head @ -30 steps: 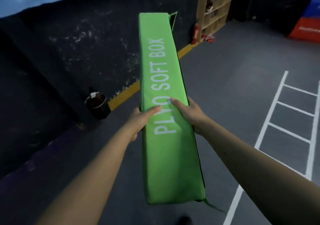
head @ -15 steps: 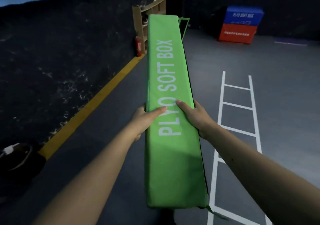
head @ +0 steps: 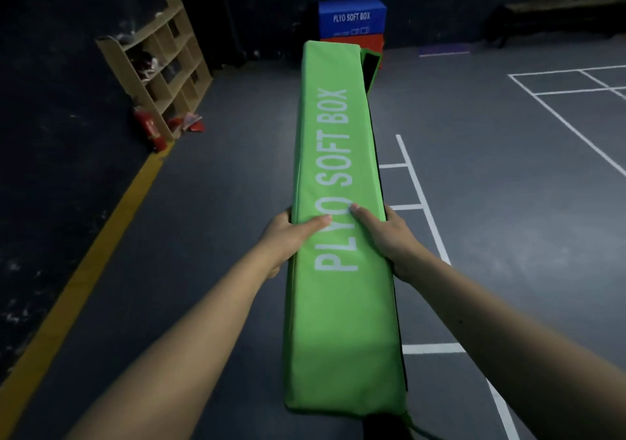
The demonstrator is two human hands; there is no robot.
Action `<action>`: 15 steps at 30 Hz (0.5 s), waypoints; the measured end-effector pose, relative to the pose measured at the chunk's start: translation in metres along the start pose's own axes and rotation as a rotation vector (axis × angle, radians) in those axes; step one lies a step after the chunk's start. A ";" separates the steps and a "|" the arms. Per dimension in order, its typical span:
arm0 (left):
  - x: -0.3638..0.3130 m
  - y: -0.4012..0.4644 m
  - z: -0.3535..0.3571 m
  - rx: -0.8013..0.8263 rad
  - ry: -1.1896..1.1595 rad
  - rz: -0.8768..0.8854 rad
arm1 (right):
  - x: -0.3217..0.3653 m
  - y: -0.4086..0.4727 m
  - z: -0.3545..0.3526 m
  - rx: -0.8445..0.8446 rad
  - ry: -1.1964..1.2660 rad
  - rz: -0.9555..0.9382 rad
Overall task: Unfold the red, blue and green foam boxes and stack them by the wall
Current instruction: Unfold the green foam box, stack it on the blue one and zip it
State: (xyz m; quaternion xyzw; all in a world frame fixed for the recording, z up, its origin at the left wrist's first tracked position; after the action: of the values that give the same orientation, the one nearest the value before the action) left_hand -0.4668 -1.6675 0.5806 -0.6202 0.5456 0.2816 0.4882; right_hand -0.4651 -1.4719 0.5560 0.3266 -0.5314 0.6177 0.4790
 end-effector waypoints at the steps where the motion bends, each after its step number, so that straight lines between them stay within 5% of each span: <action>1: -0.010 0.029 0.008 0.000 0.011 0.008 | 0.009 0.026 -0.011 -0.006 0.008 -0.013; 15: -0.170 0.407 0.062 0.015 -0.046 0.025 | 0.189 0.383 -0.106 -0.036 -0.021 -0.065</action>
State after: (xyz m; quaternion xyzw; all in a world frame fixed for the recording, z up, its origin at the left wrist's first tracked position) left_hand -0.8846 -1.5130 0.5863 -0.6031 0.5440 0.2977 0.5017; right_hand -0.8758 -1.3136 0.5733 0.3415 -0.5366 0.5886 0.4990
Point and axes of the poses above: each hand's wrist, its own y-axis towards the middle knuckle, its own z-axis out of the palm, x = y × z, the point moved 8 cm from there along y, towards the middle knuckle, and after that the axes turned 10 degrees about y, right-handed, at the moved point
